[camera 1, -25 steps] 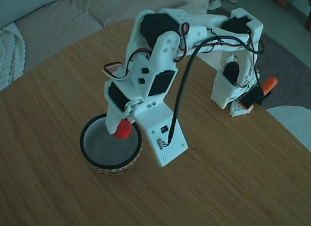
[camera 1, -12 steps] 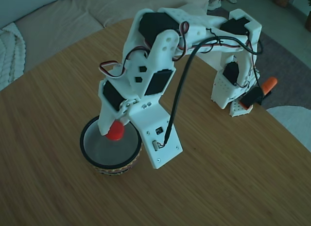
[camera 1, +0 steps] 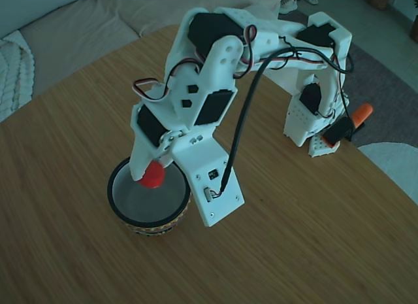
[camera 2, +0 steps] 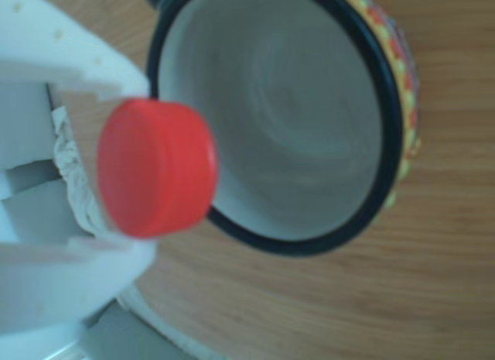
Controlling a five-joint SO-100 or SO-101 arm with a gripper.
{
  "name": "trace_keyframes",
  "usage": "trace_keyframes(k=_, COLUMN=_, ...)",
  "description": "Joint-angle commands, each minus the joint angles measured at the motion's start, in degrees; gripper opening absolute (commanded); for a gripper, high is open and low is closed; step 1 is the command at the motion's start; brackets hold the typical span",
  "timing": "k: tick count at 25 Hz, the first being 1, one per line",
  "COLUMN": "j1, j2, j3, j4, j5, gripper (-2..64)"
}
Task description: Grasp a red cap and put it in the cup.
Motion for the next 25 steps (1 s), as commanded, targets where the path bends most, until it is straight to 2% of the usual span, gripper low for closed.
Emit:
trace_keyframes(k=1, j1=-0.4, j2=1.0, j3=-2.5, j4=-0.8, j5=-0.5, gripper=17.9)
trace_keyframes(k=4, j1=-0.4, j2=1.0, j3=-2.4, j4=-0.9, j5=-0.5, gripper=28.4)
trace_keyframes(k=6, j1=-0.4, j2=1.0, j3=-2.4, j4=-0.9, j5=-0.5, gripper=31.6)
trace_keyframes(k=15, j1=-0.5, j2=1.0, j3=-2.4, j4=-1.1, j5=-0.5, gripper=31.6)
trace_keyframes(k=25, j1=-6.2, j2=2.7, j3=-2.5, j4=4.6, j5=-0.1, gripper=31.6)
